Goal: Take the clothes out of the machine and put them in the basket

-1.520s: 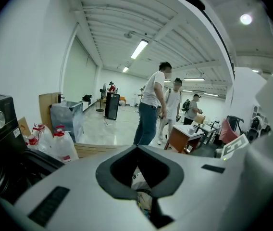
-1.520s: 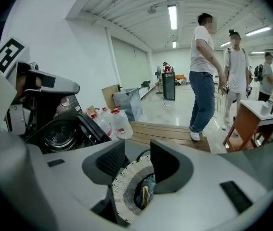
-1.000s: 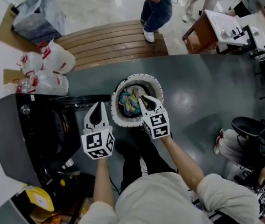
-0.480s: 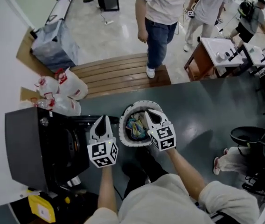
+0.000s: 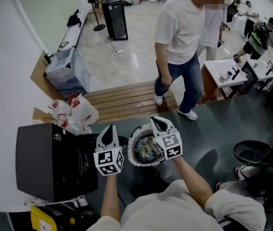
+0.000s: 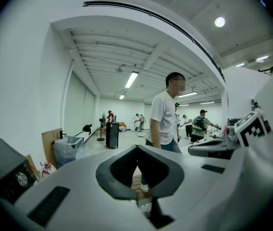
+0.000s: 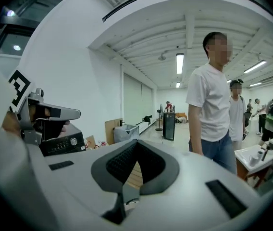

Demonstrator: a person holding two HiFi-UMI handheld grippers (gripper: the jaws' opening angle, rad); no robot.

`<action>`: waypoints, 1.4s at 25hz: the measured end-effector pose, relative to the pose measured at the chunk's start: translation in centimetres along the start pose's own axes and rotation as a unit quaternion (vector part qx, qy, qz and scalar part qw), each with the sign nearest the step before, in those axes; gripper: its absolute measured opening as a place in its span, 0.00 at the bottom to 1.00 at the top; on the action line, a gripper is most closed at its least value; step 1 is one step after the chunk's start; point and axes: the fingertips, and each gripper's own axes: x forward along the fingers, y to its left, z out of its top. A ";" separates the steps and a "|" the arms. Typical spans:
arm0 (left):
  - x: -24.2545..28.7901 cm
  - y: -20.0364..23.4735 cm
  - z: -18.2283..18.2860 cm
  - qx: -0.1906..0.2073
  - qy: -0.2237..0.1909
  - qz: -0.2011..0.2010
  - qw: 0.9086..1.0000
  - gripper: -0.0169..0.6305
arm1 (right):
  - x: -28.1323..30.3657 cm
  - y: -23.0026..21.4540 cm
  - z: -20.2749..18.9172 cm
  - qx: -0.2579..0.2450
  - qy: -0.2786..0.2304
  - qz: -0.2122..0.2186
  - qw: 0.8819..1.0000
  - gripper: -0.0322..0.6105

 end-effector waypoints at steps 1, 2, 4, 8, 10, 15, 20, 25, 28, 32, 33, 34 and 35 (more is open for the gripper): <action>-0.3 -0.1 0.6 0.003 -0.005 0.000 1.000 0.05 | -0.3 0.1 0.8 -0.005 -0.007 0.000 1.000 0.08; -0.6 -0.1 1.2 0.006 -0.010 0.001 1.000 0.05 | -0.6 0.2 1.6 -0.010 -0.013 -0.001 1.000 0.08; -1.2 0.0 2.5 0.011 -0.019 0.004 1.000 0.05 | -1.4 0.5 3.0 -0.018 -0.024 -0.003 1.000 0.08; -3.0 -0.2 4.2 0.016 -0.039 0.007 0.999 0.05 | -3.5 0.8 4.4 -0.024 -0.040 -0.008 0.999 0.08; -3.9 0.0 4.8 0.017 -0.048 0.009 0.999 0.05 | -4.2 1.0 4.9 -0.027 -0.047 -0.010 0.999 0.08; -5.4 0.0 5.2 0.018 -0.055 0.008 0.998 0.05 | -5.6 1.5 5.4 -0.027 -0.054 -0.015 0.998 0.08; -5.2 -0.1 5.3 0.020 -0.054 0.001 0.998 0.05 | -5.3 1.8 5.9 -0.029 -0.055 -0.018 0.998 0.08; -5.3 -0.8 5.1 0.018 -0.050 -0.003 0.999 0.05 | -5.9 1.6 6.0 -0.028 -0.051 -0.021 0.998 0.08; -5.5 -0.8 4.5 0.019 -0.045 -0.007 0.999 0.05 | -6.2 1.9 5.5 -0.027 -0.047 -0.024 0.998 0.08; -4.9 -0.5 4.2 0.022 -0.041 -0.008 0.999 0.05 | -5.6 1.7 5.0 -0.029 -0.040 -0.024 0.998 0.08; -4.7 -0.5 4.1 0.022 -0.040 -0.008 0.999 0.05 | -5.5 1.6 4.8 -0.029 -0.038 -0.024 0.999 0.08; -4.5 -0.5 3.9 0.022 -0.039 -0.009 0.999 0.05 | -5.4 1.5 4.6 -0.029 -0.036 -0.024 0.999 0.08; -4.4 -0.5 3.7 0.022 -0.037 -0.010 0.999 0.05 | -5.4 1.4 4.5 -0.029 -0.034 -0.024 0.999 0.08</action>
